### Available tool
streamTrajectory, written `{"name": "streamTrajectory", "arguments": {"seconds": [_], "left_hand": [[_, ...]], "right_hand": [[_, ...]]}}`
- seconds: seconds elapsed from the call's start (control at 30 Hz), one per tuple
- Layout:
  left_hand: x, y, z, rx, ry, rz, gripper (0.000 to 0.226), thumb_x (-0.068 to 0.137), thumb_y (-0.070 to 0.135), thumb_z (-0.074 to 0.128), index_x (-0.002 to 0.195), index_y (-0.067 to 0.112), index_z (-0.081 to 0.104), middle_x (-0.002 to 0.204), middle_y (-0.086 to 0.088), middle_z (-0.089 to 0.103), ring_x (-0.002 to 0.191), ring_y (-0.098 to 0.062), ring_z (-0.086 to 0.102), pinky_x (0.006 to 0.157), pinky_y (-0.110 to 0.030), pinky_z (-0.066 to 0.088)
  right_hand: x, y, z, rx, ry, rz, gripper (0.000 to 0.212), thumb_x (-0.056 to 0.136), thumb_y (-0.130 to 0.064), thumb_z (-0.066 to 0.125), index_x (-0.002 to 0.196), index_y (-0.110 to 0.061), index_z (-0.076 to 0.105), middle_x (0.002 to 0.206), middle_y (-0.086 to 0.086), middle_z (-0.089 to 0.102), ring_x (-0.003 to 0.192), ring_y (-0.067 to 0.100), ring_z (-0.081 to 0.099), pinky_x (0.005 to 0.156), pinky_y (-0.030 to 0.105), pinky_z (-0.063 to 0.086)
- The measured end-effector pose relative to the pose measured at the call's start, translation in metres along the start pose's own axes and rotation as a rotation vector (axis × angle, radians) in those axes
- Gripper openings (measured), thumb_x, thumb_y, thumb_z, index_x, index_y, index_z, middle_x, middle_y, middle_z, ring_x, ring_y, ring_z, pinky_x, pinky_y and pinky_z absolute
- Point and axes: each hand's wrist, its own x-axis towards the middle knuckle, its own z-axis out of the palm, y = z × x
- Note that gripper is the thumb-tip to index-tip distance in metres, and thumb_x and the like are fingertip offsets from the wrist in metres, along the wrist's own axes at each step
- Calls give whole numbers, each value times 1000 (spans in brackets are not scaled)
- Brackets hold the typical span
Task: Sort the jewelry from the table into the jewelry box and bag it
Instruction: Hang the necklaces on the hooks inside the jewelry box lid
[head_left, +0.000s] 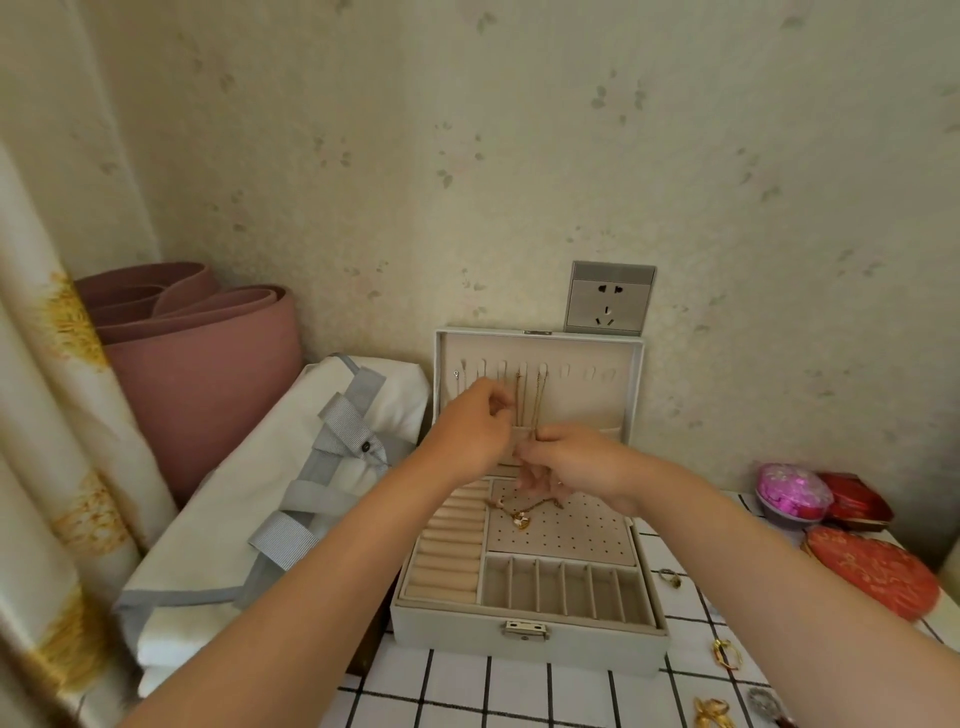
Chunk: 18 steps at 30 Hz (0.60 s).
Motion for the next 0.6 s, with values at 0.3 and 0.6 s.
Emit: {"name": "streamTrajectory", "arguments": {"seconds": [0.3,0.6], "left_hand": [[-17,1,9,-288,-448,-209,31,94,8,51,118,21,66,114,4,72,70,-9,60,54,-19,37],[-18,4,13,-319,-472,-240,14,98,26,55,99,25,69,97,9,68,65,-6,50,56,-20,32]], "right_hand": [[-10,-15,-29,-171,10,-1,22,101,-22,50,88,-15,67,86,0,64,82,14,58,81,29,46],[-9,-15,-26,-126,81,-83,21,100,-17,54,93,-8,71,68,-2,60,62,5,56,57,11,44]]}}
